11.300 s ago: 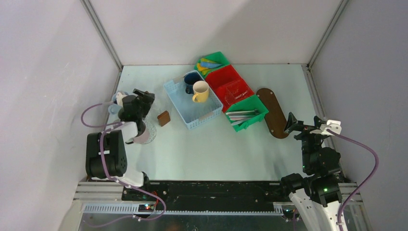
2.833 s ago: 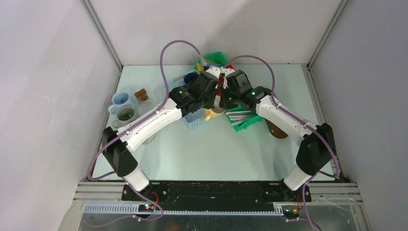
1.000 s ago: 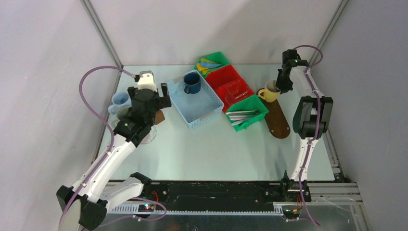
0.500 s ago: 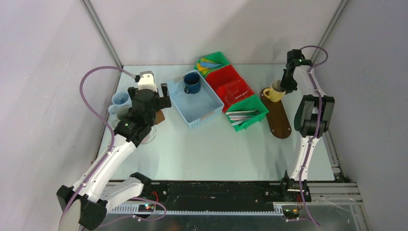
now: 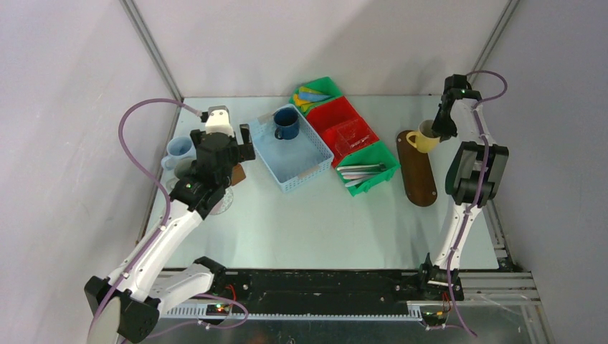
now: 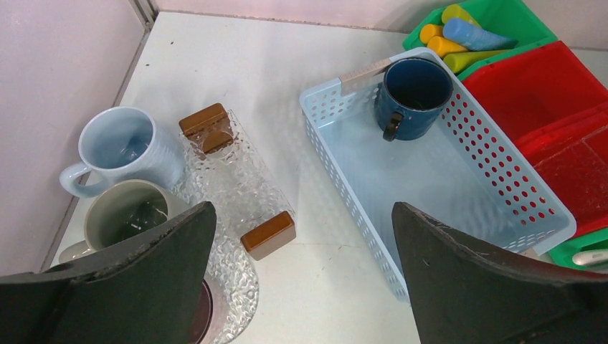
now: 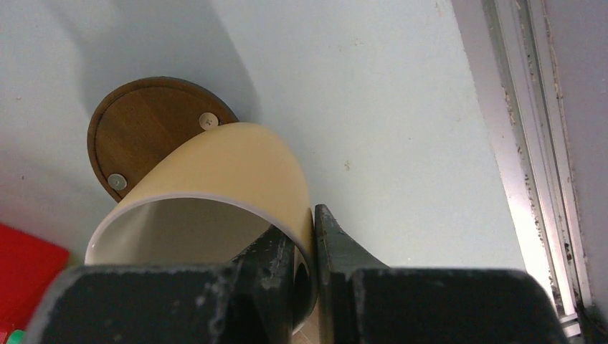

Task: Prepare toiletry sets of a toothbrush and toothpaste on the tray
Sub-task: Place the cup on the tray.

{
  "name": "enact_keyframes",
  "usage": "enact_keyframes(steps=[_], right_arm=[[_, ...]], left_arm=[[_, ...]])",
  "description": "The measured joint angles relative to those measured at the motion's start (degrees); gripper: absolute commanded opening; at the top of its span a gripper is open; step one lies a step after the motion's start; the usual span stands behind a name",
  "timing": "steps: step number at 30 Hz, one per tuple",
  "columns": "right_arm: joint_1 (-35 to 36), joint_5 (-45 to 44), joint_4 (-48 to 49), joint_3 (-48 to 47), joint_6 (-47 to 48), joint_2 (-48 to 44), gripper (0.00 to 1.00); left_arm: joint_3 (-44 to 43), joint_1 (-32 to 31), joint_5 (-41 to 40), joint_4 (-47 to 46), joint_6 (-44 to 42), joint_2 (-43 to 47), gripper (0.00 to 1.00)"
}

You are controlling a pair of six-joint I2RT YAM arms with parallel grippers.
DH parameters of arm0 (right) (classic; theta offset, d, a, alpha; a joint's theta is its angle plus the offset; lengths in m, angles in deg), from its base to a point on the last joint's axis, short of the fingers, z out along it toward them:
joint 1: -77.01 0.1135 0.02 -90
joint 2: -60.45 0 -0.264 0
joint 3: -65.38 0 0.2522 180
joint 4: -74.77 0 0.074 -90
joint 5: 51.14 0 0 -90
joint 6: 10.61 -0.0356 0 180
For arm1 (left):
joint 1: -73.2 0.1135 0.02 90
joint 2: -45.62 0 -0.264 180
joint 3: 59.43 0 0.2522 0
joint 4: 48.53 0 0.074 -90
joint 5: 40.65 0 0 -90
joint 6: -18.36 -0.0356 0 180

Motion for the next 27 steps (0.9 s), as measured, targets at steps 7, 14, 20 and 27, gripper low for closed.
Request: enact_keyframes(steps=[7, 14, 20, 27], right_arm=[[0.52, 1.2, -0.44, -0.24, -0.09, -0.11, 0.0], [2.23, 4.07, -2.23, -2.34, -0.52, -0.11, 0.0], [3.19, 5.01, -2.69, -3.67, -1.16, 0.07, 0.0], [3.08, 4.61, -2.95, -3.98, -1.57, 1.42, 0.0]], left_arm=[[0.0, 0.0, 0.0, 0.0, 0.0, 0.0, 1.0], [0.0, 0.0, 0.02, -0.02, 0.0, 0.02, 1.0], [0.09, 0.0, 0.0, -0.04, -0.02, 0.15, 1.0], [0.09, 0.0, 0.0, -0.39, -0.04, 0.15, 1.0]])
